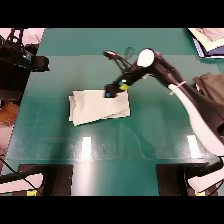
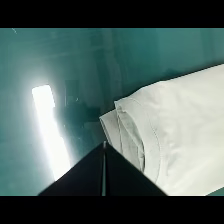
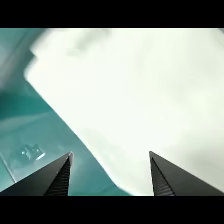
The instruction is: Fold the shirts.
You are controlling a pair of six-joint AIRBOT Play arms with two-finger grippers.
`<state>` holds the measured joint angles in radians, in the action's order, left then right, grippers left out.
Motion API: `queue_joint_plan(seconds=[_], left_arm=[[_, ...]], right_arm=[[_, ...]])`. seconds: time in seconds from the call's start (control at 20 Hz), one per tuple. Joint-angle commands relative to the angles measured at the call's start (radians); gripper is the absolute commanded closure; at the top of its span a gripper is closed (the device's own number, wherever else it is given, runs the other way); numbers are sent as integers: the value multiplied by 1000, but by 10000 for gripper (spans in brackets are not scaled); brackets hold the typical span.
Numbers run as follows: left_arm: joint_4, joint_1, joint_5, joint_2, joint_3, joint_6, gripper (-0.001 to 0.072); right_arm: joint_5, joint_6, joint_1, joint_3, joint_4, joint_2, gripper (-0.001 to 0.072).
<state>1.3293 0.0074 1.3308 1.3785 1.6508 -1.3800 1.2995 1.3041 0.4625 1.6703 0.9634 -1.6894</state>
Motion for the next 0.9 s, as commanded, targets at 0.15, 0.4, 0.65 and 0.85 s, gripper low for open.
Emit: queue_joint_plan(seconds=[0.15, 0.4, 0.65, 0.85], left_arm=[[-37, 2, -19, -1, 0, 0, 683], [-66, 0, -39, -1, 0, 0, 683], [-66, 0, -37, -1, 0, 1, 683], [-66, 0, -27, -1, 0, 6, 683]], right_arm=[[-116, 16, -278, -411, -130, 152, 142], [-194, -35, -326, -510, -370, 69, 57], [-213, -82, -196, -417, -474, -76, 58], [-214, -82, -114, -315, -474, -165, 210]])
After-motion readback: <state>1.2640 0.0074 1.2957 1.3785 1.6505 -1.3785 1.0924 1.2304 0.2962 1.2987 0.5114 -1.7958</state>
